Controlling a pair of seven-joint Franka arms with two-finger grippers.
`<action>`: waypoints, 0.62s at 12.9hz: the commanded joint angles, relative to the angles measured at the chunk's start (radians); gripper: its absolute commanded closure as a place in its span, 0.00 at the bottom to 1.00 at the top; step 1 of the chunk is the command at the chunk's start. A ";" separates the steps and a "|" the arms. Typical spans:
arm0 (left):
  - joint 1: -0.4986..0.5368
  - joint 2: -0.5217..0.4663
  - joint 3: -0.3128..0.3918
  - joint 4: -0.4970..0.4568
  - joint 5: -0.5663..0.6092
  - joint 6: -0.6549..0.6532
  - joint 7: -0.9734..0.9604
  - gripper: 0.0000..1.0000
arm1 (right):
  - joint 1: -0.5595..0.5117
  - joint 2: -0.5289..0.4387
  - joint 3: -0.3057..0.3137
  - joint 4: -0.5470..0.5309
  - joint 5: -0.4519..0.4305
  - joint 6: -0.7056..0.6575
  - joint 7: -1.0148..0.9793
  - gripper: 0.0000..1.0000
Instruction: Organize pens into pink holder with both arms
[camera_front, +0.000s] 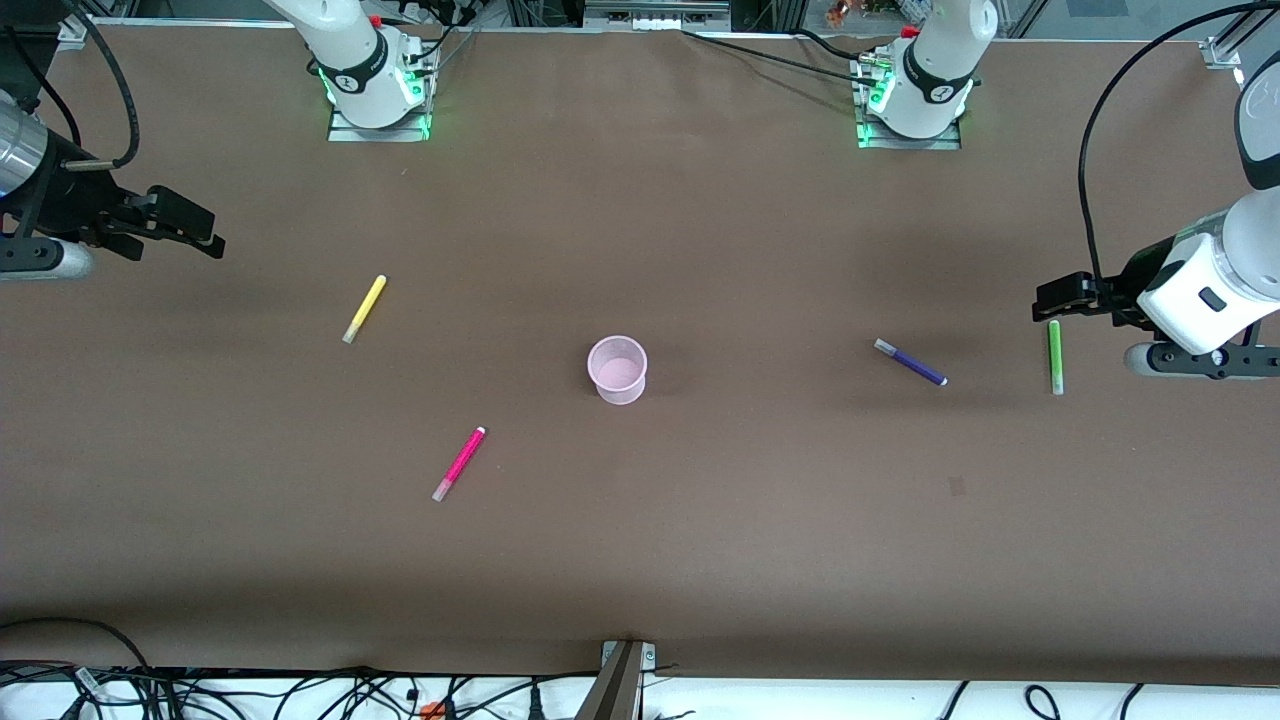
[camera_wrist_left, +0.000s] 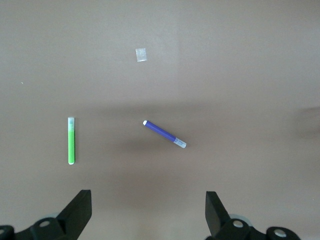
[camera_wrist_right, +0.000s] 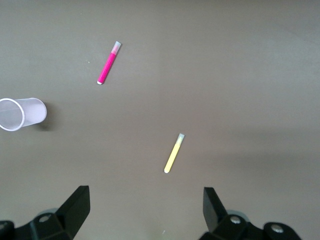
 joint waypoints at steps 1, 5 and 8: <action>0.002 -0.002 -0.003 0.001 0.015 0.000 0.017 0.00 | -0.021 -0.003 0.022 -0.002 -0.028 -0.007 0.003 0.00; -0.003 0.000 -0.003 0.004 0.015 -0.001 0.016 0.00 | -0.024 0.007 0.022 0.023 -0.032 -0.001 -0.037 0.00; -0.001 0.014 -0.003 0.010 0.015 -0.001 0.013 0.00 | -0.019 0.010 0.024 0.021 -0.023 -0.004 -0.028 0.00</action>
